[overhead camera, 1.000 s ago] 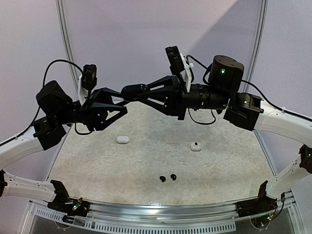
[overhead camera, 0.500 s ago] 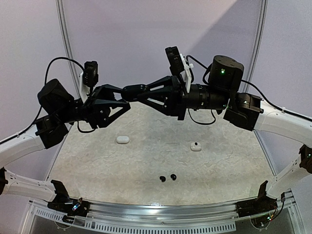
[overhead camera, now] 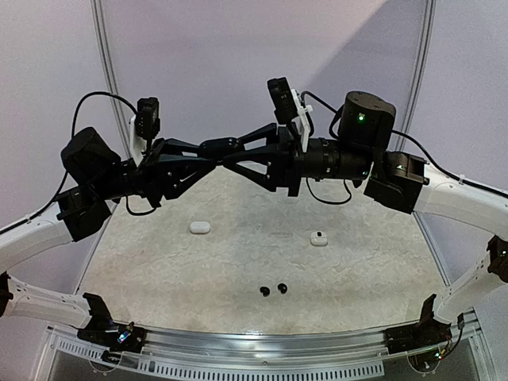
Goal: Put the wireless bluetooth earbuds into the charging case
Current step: Pass from the right arm to the left, then pass from the left arm to the right
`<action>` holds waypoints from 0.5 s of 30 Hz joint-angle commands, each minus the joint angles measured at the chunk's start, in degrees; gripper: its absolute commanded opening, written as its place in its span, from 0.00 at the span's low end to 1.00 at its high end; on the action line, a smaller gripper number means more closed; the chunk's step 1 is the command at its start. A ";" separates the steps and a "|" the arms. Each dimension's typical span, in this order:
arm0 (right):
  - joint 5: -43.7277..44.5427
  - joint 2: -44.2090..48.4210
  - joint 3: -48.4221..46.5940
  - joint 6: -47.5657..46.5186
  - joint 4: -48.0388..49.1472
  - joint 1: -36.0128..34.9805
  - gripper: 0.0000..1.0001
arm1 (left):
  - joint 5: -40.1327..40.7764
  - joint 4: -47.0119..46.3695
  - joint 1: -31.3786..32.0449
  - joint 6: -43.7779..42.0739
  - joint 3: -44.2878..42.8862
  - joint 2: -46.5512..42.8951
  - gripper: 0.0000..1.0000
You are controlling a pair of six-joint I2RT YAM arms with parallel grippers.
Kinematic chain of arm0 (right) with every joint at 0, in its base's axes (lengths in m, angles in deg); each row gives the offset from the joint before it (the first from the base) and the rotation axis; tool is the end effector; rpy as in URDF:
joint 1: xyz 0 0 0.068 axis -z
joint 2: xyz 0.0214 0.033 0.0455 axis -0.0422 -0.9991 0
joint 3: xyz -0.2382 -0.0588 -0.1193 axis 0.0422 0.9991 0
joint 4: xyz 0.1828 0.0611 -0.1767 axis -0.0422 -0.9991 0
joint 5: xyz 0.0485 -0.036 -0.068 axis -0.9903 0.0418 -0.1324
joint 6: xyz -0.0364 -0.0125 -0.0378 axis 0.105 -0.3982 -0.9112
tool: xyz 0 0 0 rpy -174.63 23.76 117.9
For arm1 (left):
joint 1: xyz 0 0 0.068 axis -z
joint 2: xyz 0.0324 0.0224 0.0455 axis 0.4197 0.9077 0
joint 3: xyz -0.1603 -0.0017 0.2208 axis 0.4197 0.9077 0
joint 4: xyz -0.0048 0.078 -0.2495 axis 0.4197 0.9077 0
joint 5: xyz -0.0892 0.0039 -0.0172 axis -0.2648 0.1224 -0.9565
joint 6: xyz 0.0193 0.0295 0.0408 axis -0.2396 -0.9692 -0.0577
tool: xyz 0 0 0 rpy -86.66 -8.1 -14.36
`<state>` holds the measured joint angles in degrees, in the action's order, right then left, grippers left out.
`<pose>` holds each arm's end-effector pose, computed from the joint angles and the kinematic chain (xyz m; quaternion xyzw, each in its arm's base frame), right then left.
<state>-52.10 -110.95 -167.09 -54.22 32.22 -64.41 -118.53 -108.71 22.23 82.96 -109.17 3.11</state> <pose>0.1466 0.3121 0.4381 -0.4722 0.4812 0.5366 0.5075 0.1427 -0.1867 0.4062 0.4072 0.4658 -0.5766 0.5336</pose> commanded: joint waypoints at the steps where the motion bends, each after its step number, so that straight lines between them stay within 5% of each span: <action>1: 7.05 0.07 -1.39 -1.12 -8.81 -0.37 0.54 | 5.05 6.33 0.68 -7.87 -0.08 -1.77 0.00; 9: 12.31 -0.49 -9.64 -10.11 -30.58 -2.07 0.64 | 6.91 23.31 0.66 -28.46 -1.70 -2.83 0.00; 15: 11.57 -4.92 -14.99 -14.52 -38.31 -2.65 0.62 | 5.44 28.65 0.68 -30.45 -2.79 -3.07 0.00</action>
<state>-40.91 -112.67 -179.60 -64.47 3.15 -66.60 -112.43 -85.74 22.34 56.97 -110.19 0.40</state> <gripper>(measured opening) 0.638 0.250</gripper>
